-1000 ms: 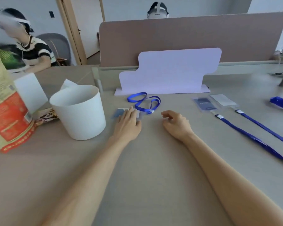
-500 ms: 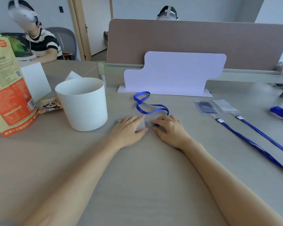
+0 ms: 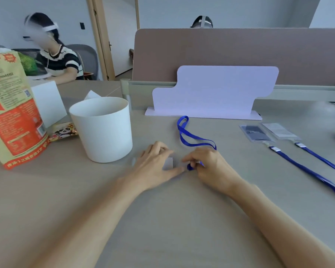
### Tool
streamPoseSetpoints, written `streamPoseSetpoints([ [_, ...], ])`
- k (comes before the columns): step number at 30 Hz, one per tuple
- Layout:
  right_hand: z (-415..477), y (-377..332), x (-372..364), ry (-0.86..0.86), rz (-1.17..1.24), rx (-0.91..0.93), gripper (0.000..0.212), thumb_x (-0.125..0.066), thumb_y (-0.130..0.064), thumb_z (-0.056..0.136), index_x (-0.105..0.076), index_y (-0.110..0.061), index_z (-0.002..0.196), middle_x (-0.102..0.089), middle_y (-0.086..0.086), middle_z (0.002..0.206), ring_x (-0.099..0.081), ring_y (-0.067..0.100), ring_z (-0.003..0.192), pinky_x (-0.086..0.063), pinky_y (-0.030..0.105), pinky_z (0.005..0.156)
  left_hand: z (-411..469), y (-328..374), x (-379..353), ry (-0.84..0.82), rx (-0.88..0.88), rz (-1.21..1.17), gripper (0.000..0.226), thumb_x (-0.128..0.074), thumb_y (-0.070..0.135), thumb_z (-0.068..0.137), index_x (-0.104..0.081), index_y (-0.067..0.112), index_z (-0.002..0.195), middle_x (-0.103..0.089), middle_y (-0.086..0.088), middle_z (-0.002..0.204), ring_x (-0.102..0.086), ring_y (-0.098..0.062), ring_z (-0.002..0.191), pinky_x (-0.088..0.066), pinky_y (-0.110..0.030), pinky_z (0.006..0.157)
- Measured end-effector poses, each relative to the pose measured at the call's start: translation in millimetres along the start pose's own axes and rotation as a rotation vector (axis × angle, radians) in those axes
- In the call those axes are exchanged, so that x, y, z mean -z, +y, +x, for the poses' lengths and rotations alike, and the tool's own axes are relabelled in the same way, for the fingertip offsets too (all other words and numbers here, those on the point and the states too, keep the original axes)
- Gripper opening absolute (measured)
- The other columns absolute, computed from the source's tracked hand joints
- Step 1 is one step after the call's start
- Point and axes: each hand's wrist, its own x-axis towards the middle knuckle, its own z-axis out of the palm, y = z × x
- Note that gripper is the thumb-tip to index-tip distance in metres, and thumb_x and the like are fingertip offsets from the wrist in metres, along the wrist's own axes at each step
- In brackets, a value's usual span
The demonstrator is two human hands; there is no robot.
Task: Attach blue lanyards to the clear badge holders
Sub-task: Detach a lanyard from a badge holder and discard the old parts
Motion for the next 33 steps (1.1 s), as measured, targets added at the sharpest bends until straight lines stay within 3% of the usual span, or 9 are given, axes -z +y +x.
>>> streamPoseSetpoints([
  [3, -2, -5, 2, 0.026, 0.068, -0.023, 0.045, -0.050, 0.018, 0.073, -0.072, -0.009, 0.103, -0.059, 0.000, 0.079, -0.054, 0.016, 0.073, -0.042, 0.012, 0.068, 3, -2, -5, -0.015, -0.095, -0.093, 0.040, -0.057, 0.056, 0.085, -0.060, 0.035, 0.118, -0.041, 0.014, 0.134, -0.038, -0.010, 0.127, -0.033, -0.034, 0.106],
  [6, -4, -7, 1, 0.041, 0.161, -0.099, 0.039, -0.055, 0.013, 0.082, -0.069, -0.014, 0.105, -0.056, 0.001, 0.088, -0.059, 0.011, 0.079, -0.044, 0.008, 0.074, 5, -3, -4, -0.009, -0.191, -0.165, 0.022, -0.060, 0.047, 0.087, -0.066, 0.030, 0.100, -0.056, 0.015, 0.109, -0.048, -0.009, 0.108, -0.042, -0.035, 0.095],
  [10, -2, -12, 1, 0.066, 0.218, -0.178, 0.037, -0.051, 0.013, 0.083, -0.068, -0.015, 0.102, -0.053, 0.001, 0.090, -0.061, 0.017, 0.085, -0.042, 0.004, 0.074, 4, 2, 3, 0.026, -0.266, -0.111, 0.022, -0.059, 0.042, 0.089, -0.064, 0.021, 0.092, -0.060, 0.010, 0.094, -0.050, -0.010, 0.095, -0.044, -0.032, 0.080],
  [14, -1, -14, 0, 0.032, 0.263, -0.322, 0.020, -0.062, -0.019, 0.091, -0.069, -0.021, 0.110, -0.063, -0.010, 0.100, -0.060, 0.007, 0.091, -0.043, 0.007, 0.077, 3, 1, 6, 0.183, -0.350, -0.056, 0.023, -0.057, 0.041, 0.089, -0.063, 0.018, 0.088, -0.059, 0.011, 0.092, -0.050, -0.011, 0.088, -0.045, -0.032, 0.071],
  [18, 0, -12, 1, -0.019, 0.300, -0.324, 0.013, -0.062, -0.025, 0.092, -0.075, -0.023, 0.092, -0.070, -0.006, 0.080, -0.054, 0.004, 0.069, -0.045, 0.024, 0.068, 5, 0, 10, 0.298, -0.414, 0.052, 0.025, -0.056, 0.044, 0.084, -0.065, 0.020, 0.085, -0.058, 0.010, 0.093, -0.052, -0.013, 0.088, -0.044, -0.029, 0.073],
  [22, -1, -14, -1, -0.009, 0.335, -0.295, 0.011, -0.063, -0.018, 0.092, -0.073, -0.017, 0.089, -0.065, -0.014, 0.072, -0.053, -0.005, 0.061, -0.038, 0.011, 0.059, 5, 3, 12, 0.383, -0.464, 0.127, 0.020, -0.055, 0.038, 0.080, -0.061, 0.019, 0.077, -0.063, 0.008, 0.105, -0.054, -0.014, 0.099, -0.041, -0.030, 0.081],
  [26, -1, -17, -4, 0.028, 0.364, -0.280, 0.012, -0.061, -0.016, 0.092, -0.072, -0.017, 0.090, -0.065, -0.015, 0.072, -0.053, -0.004, 0.059, -0.037, 0.010, 0.057, 5, 4, 11, 0.375, -0.447, 0.127, 0.007, -0.060, 0.026, 0.080, -0.063, 0.021, 0.079, -0.065, 0.012, 0.110, -0.053, -0.013, 0.102, -0.043, -0.031, 0.080],
  [30, -2, -17, -4, 0.015, 0.431, -0.302, 0.015, -0.060, -0.024, 0.093, -0.071, -0.021, 0.084, -0.064, -0.001, 0.071, -0.043, 0.003, 0.057, -0.036, 0.016, 0.056, 4, 5, 12, 0.381, -0.399, 0.087, 0.005, -0.063, 0.020, 0.079, -0.065, 0.024, 0.078, -0.066, 0.017, 0.098, -0.052, -0.013, 0.093, -0.041, -0.034, 0.079],
  [33, -2, -18, -2, 0.015, 0.453, -0.323, 0.021, -0.060, -0.026, 0.094, -0.071, -0.017, 0.080, -0.051, -0.013, 0.054, -0.039, 0.003, 0.048, -0.030, 0.011, 0.050, 4, 6, 12, 0.366, -0.384, 0.055, 0.005, -0.063, 0.021, 0.080, -0.064, 0.025, 0.079, -0.066, 0.017, 0.091, -0.050, -0.013, 0.089, -0.041, -0.037, 0.079],
])
